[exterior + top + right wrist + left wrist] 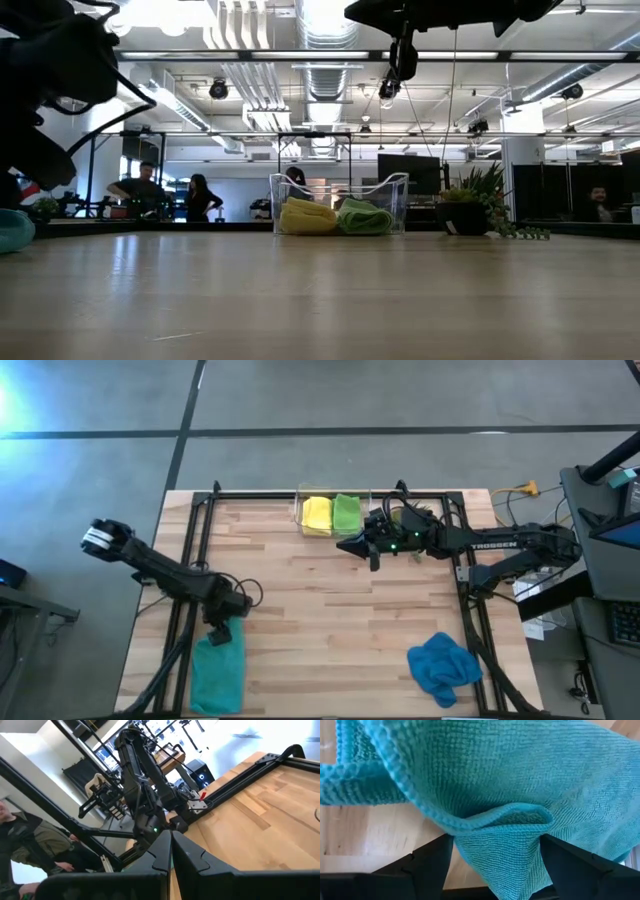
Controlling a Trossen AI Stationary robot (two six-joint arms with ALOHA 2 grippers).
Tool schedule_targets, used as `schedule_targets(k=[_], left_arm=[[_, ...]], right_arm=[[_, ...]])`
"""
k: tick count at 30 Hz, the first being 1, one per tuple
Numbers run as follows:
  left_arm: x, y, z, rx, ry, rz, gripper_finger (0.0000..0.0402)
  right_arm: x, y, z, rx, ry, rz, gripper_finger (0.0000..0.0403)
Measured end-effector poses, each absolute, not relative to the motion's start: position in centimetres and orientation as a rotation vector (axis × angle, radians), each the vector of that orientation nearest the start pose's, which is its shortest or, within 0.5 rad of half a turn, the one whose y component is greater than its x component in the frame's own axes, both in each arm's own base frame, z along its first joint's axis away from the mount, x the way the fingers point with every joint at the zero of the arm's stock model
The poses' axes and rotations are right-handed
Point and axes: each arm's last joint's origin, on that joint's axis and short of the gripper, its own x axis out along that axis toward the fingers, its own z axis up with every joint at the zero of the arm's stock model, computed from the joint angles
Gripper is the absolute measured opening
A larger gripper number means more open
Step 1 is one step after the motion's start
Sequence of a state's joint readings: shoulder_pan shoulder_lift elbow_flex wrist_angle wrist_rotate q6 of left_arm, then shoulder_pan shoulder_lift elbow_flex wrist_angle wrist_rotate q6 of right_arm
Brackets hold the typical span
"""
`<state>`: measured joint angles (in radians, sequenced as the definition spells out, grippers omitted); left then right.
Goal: Fold microfiber towels
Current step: Fold the light blue microfiber towel
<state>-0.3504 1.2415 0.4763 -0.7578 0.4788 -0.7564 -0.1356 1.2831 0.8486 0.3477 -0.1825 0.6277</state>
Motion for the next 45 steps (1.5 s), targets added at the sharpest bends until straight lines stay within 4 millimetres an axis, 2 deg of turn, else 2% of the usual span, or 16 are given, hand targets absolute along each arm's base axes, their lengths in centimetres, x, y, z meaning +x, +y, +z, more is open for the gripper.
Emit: schedule_targets(k=[5,12,17,21,25,30,32,38,45], left_arm=[[14.6,-6.7,12.3,-0.634,1.799,-0.020,0.0285],[15.1,-6.6,13.0,-0.604,1.800,-0.042,0.0257],[15.4,-6.7,12.6,-0.609,1.780,-0.042,0.0236],[15.7,-6.7,12.6,-0.613,1.794,-0.027,0.0199],[15.9,-6.7,13.5,-0.620,1.786,0.006,0.0132],[16.6,-6.9,16.6,-0.680,1.681,0.000,0.0035],[17.0,-7.0,18.1,-0.714,1.614,0.007,0.0010],[17.6,-6.6,23.2,-0.756,1.325,0.089,0.0011],[19.3,-5.0,29.1,-0.673,0.731,0.244,0.0002]], right_arm=[[28.7,-3.4,30.0,0.662,0.098,0.018,0.0009],[28.6,-3.3,30.0,0.707,0.102,0.023,0.0009],[28.6,-3.3,30.0,0.702,0.101,0.023,0.0009],[28.6,-3.3,30.0,0.680,0.100,0.024,0.0009],[28.6,-3.3,30.0,0.691,0.101,0.024,0.0009],[28.6,-3.4,30.0,0.671,0.100,0.024,0.0009],[28.6,-3.4,30.0,0.638,0.096,0.017,0.0009],[28.7,-3.8,29.8,0.580,0.093,0.001,0.0009],[29.9,-5.1,28.2,0.598,0.113,-0.063,0.0009]])
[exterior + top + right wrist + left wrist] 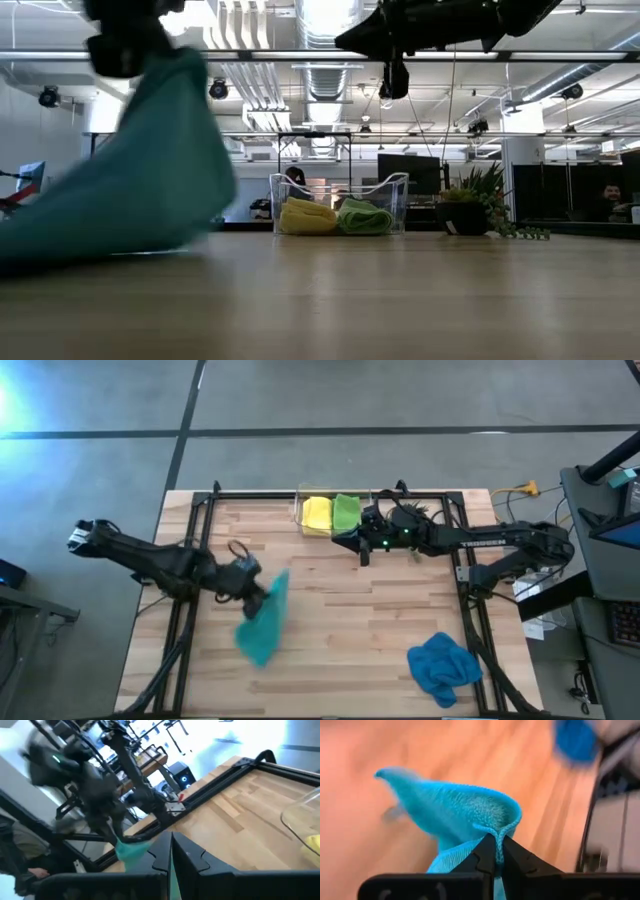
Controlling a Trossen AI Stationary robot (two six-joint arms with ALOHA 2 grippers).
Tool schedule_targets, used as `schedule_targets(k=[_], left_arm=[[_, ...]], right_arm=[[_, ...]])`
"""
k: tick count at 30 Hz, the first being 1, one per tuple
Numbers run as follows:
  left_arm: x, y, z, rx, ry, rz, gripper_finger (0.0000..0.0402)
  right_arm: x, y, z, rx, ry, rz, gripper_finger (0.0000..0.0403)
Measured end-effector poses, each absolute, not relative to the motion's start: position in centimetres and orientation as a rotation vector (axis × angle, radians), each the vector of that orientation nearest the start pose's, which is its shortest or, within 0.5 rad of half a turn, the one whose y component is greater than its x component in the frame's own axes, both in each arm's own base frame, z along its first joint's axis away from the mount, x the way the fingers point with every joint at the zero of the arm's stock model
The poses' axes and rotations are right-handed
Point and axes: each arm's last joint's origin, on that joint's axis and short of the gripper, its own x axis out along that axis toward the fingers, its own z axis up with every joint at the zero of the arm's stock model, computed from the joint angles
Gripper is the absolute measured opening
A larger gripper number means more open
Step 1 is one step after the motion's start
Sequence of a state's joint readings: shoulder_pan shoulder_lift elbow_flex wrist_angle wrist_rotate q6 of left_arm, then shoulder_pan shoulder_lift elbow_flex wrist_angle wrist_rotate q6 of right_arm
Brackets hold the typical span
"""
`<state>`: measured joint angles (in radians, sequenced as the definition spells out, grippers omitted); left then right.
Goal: Fold microfiber towels
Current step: Fold the light blue microfiber towel
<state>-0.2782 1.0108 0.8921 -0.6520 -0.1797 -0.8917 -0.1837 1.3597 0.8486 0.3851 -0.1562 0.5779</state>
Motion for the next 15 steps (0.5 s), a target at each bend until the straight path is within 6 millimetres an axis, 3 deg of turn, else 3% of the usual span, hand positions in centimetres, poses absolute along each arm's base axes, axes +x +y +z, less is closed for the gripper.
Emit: schedule_targets(k=[8,15], left_arm=[[21.4,-3.0,34.3,-0.395,0.129,0.221,0.0002],[21.6,-2.8,36.5,-0.286,-0.079,0.188,0.0002]], right_arm=[[30.9,-5.2,27.4,0.600,0.095,-0.041,0.0009],[31.3,-5.2,28.9,0.555,0.059,-0.007,0.0009]])
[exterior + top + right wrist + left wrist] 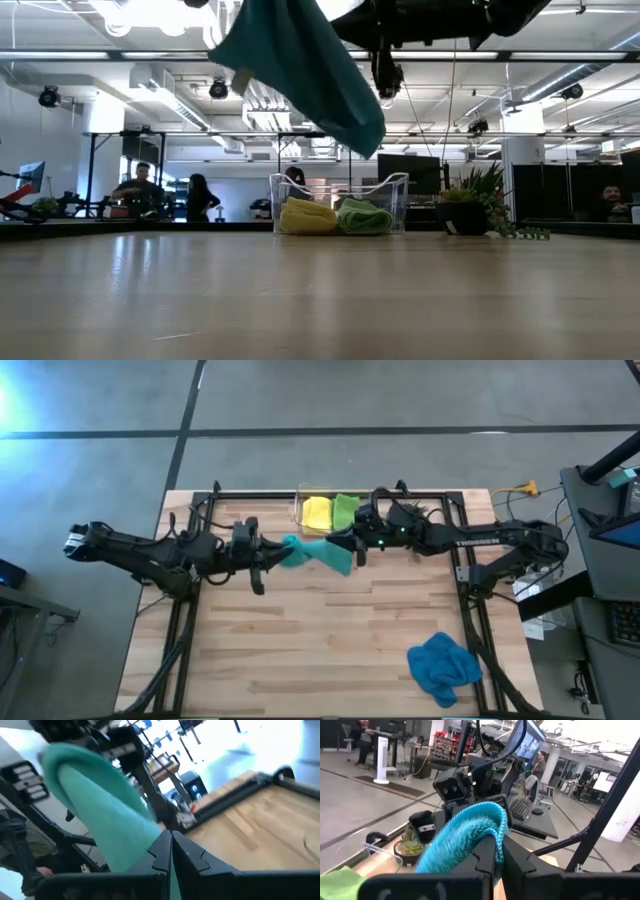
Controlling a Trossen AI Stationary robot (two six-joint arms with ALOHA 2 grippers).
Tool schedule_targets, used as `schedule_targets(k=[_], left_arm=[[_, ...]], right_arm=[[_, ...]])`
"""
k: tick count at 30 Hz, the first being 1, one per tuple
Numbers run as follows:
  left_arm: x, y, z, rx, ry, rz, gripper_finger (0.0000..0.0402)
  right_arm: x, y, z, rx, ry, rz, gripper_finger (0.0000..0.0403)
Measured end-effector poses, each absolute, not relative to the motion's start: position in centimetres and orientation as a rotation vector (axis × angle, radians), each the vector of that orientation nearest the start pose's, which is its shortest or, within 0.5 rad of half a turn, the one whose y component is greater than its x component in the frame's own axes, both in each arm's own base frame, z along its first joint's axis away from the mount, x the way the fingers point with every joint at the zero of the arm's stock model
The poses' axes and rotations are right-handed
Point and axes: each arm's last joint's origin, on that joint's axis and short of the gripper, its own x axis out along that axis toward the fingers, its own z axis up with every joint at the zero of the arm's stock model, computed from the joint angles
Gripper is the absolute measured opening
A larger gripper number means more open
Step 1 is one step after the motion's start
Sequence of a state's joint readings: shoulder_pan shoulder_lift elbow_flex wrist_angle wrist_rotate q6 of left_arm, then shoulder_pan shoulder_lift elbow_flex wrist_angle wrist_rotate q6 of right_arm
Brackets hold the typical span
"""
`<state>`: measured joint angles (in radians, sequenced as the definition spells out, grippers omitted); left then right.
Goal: Fold microfiber towels
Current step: Fold the light blue microfiber towel
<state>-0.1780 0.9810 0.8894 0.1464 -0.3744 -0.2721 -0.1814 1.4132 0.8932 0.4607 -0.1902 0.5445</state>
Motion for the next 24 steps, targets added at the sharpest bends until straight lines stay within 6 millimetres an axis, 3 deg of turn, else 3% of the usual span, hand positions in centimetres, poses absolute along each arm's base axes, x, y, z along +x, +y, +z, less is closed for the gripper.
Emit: schedule_targets(k=[6,16,24], left_arm=[[21.7,-1.9,36.6,-0.359,-0.098,0.224,0.0002],[22.1,0.0,36.6,-0.420,-0.114,0.203,0.0002],[21.7,1.9,37.7,-0.434,-0.275,0.421,0.0002]], right_arm=[[31.8,-4.7,31.3,0.532,0.049,0.082,0.0009],[32.2,-2.8,33.1,0.492,0.188,0.154,0.0009],[32.5,-1.4,35.1,0.407,0.162,0.091,0.0044]])
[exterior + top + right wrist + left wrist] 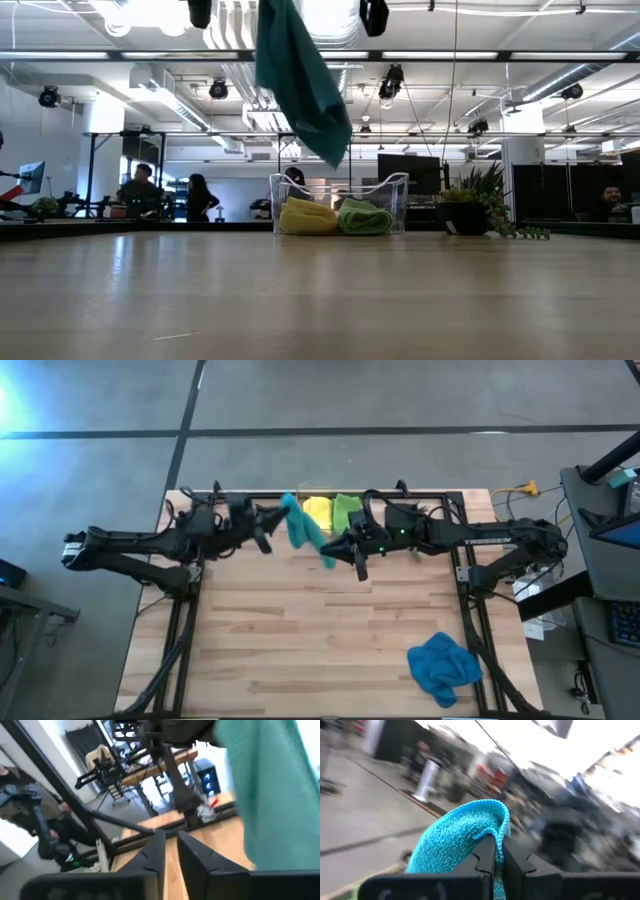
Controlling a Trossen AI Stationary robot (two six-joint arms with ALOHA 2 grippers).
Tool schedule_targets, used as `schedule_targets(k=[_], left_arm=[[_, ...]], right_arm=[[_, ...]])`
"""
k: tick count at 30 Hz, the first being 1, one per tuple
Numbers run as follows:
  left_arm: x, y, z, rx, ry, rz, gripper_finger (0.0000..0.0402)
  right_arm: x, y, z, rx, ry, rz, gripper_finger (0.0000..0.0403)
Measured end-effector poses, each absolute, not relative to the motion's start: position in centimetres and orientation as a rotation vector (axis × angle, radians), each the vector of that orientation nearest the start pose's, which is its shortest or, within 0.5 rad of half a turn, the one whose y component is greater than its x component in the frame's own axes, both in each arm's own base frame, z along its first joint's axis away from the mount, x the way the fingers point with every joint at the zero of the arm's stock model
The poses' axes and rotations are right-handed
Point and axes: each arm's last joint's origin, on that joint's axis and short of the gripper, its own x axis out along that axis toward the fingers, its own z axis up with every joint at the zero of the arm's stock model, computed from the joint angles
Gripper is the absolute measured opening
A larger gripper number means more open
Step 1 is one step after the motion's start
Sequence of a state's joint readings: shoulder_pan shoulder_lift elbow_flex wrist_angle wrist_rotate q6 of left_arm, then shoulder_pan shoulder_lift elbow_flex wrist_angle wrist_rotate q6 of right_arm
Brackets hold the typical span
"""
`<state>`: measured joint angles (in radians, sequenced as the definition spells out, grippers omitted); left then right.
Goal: Fold microfiber towels
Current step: Fold the light blue microfiber towel
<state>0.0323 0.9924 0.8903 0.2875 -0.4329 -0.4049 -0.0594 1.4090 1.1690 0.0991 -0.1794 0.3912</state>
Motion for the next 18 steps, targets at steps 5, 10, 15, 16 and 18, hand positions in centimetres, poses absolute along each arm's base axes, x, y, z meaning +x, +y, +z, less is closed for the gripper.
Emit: schedule_targets(k=[5,10,15,16,18], left_arm=[[21.4,2.4,38.9,-0.495,-0.474,0.559,0.0002],[21.5,2.4,40.1,-0.552,-0.667,0.535,0.0002],[21.8,2.5,40.6,-0.589,-0.799,0.502,0.0002],[21.9,2.5,40.6,-0.597,-0.825,0.497,0.0002],[22.0,2.5,40.7,-0.614,-0.879,0.488,0.0002]], right_arm=[[32.7,-1.5,36.0,0.347,0.122,0.041,0.0095],[32.7,-1.6,36.2,0.287,0.102,-0.036,0.0139],[32.8,-0.9,36.8,0.189,0.044,-0.011,0.0164],[32.9,-0.6,36.9,0.160,0.030,-0.002,0.0167],[33.1,-0.2,37.0,0.104,0.004,-0.004,0.0170]])
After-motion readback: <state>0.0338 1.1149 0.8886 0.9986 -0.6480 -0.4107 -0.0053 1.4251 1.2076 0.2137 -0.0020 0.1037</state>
